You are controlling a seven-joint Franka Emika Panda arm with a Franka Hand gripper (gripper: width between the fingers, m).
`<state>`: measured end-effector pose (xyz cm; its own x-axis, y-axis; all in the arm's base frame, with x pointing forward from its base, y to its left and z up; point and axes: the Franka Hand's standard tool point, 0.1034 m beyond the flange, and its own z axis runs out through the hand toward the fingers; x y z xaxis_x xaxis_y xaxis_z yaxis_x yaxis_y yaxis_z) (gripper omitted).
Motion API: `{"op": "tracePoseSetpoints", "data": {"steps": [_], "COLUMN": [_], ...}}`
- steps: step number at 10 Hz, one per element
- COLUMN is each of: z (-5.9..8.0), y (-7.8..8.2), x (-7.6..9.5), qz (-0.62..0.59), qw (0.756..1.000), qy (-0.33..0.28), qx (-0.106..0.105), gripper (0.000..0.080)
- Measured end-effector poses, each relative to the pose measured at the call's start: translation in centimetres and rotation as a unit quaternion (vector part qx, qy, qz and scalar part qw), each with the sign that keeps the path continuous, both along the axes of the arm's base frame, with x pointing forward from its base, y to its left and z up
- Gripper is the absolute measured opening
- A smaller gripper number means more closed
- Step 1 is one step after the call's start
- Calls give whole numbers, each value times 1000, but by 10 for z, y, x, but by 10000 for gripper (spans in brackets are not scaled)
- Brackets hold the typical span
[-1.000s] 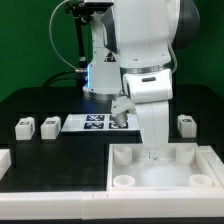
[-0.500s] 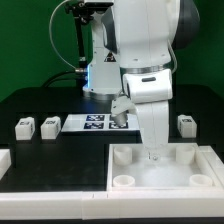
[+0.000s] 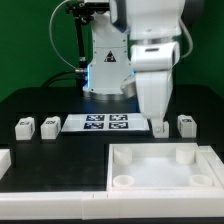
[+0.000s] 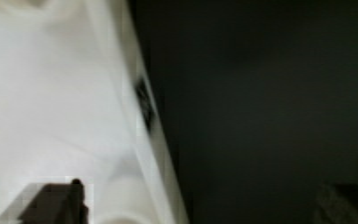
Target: Assemble one leg
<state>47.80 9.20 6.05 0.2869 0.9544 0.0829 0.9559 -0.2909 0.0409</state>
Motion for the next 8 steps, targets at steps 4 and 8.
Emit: {"op": "tracePoseSetpoints", "data": {"steps": [4,8], "z": [6,3], "y": [41,53], "x": [-18,-28], "qz": [-250,-490], "qw": [968,870], "qy": [4,38], "qx": [29,51], "gripper": [649,649]}}
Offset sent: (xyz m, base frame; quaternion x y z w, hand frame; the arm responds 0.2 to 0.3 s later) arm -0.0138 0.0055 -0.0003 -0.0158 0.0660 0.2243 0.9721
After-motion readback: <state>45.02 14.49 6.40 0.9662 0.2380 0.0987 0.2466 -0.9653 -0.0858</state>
